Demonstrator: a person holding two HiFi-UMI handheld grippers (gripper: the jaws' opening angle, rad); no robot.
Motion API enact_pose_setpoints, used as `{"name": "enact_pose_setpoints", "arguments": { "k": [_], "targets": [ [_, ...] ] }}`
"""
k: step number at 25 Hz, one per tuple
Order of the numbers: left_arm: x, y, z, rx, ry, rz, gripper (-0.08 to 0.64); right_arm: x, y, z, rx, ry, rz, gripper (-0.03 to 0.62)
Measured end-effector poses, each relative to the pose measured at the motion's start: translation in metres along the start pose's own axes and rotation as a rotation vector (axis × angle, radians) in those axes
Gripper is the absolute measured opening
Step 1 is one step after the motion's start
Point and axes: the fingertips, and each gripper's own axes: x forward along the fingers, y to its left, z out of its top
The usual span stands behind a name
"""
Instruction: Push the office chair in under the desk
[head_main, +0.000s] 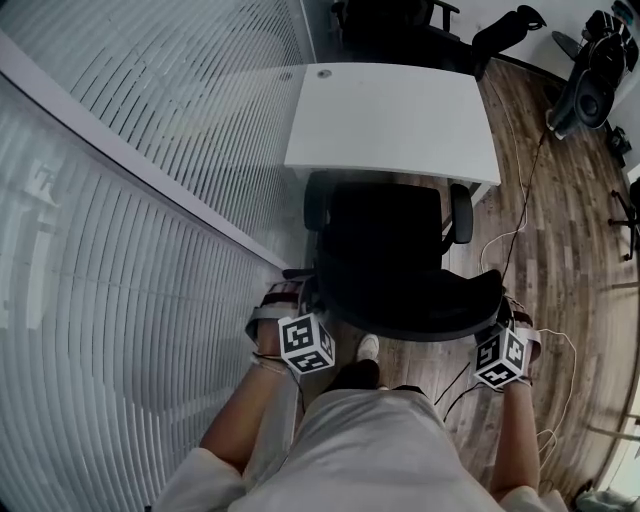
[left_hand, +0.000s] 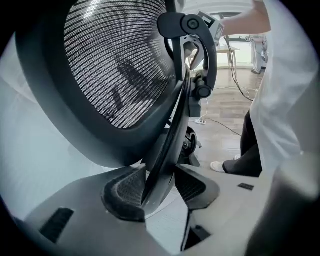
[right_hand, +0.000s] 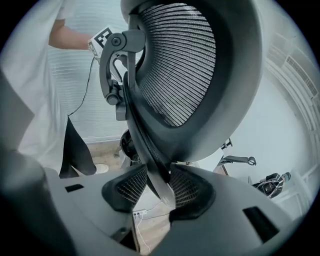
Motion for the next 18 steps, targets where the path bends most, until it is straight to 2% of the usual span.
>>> {"name": "enact_pose_setpoints", "arguments": {
  "k": [6,18],
  "targets": [
    [0.012,0.01,0.008,0.004,-0.008,-0.019,0.187,0.009,-0.013,-0.005,0.01,0.007,-0.016,0.153],
    [0.036,0.041,0.016,-0.011,0.01,-0.025,0.187,0.033,-0.05,0.001,-0.006,-0.039,-0.024,0.156]
  ]
}}
